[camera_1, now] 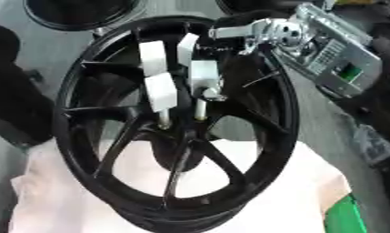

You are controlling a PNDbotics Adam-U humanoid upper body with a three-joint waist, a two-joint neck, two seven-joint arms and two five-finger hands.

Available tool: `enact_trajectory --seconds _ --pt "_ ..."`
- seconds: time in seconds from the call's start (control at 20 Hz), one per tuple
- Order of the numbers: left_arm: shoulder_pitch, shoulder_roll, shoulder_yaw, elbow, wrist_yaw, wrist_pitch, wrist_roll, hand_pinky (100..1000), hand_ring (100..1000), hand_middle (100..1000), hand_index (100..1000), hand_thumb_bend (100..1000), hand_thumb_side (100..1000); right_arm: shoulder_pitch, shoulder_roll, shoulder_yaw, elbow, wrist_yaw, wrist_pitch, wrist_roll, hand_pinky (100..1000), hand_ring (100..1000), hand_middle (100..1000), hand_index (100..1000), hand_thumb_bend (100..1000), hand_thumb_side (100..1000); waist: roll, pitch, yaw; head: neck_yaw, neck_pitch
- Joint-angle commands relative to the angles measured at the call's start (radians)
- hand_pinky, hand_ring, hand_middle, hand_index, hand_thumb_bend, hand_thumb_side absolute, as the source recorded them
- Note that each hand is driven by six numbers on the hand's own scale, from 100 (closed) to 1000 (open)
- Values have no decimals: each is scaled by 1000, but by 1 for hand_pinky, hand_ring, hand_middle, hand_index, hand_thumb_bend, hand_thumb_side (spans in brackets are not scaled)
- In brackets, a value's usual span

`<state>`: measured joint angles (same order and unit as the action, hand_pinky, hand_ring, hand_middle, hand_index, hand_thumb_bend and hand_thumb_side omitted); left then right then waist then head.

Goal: Pull the pin out of the wheel hub.

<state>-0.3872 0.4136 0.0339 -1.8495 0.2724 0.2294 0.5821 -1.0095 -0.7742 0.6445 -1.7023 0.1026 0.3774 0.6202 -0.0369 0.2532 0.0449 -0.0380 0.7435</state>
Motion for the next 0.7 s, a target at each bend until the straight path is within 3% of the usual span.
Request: enact_trajectory --seconds 0.05,0.25,0.45,0.6,0.7 --pt "-9 21 4 -16 3 -1 -2 724 757 784 753 553 517 0 -67 -80 -73 -38 -2 -10 755 534 360 578 167 183 2 -19 -3 1 -12" --pt "-7 24 7 -15 2 -2 0 725 757 784 753 552 517 54 -141 -200 -164 -114 -7 -7 757 514 334 578 166 151 1 -19 -8 6 -12" --pt "-5 28 10 -16 1 -3 3 725 757 784 753 552 517 151 -235 -360 -212 -198 -5 -55 760 508 325 582 158 128 0 -18 -17 14 -13" --pt "-3 31 16 -17 -1 -4 8 725 757 784 753 551 517 258 -313 -524 -143 -175 -15 -172 770 513 329 585 219 100 -1 -18 -28 23 -17" --pt "-1 33 19 -17 -2 -5 10 724 757 783 752 552 517 327 -347 -643 -29 -71 -8 -296 768 521 339 590 262 100 0 -17 -36 32 -16"
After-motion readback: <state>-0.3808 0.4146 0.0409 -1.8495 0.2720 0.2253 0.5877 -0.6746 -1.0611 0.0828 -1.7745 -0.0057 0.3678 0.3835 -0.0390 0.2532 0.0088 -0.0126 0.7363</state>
